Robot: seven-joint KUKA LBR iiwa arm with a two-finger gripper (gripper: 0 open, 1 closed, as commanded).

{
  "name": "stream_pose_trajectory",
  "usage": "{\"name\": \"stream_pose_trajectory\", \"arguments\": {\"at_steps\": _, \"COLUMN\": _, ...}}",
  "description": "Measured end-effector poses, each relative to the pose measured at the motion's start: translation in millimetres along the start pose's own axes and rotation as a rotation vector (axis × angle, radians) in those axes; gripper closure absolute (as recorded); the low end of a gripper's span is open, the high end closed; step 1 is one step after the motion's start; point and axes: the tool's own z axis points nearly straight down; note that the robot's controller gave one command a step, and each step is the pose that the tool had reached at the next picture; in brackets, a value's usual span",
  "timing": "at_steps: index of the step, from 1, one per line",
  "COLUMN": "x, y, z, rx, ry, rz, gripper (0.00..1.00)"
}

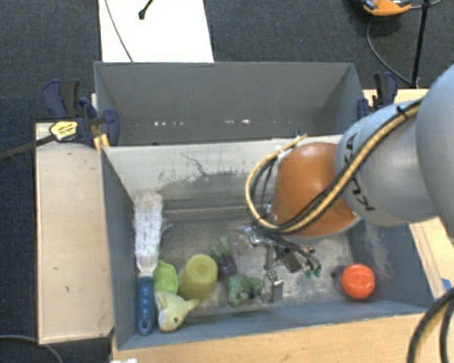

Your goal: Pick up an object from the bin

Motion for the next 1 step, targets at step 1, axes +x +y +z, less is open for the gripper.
{"name": "stream_pose_trajectory", "arguments": {"at_steps": 1, "x": -41.0, "y": 39.0, "z": 8.6, "rx": 0.004, "ry": 0.002, "rz": -0.003, "gripper": 0.00}}
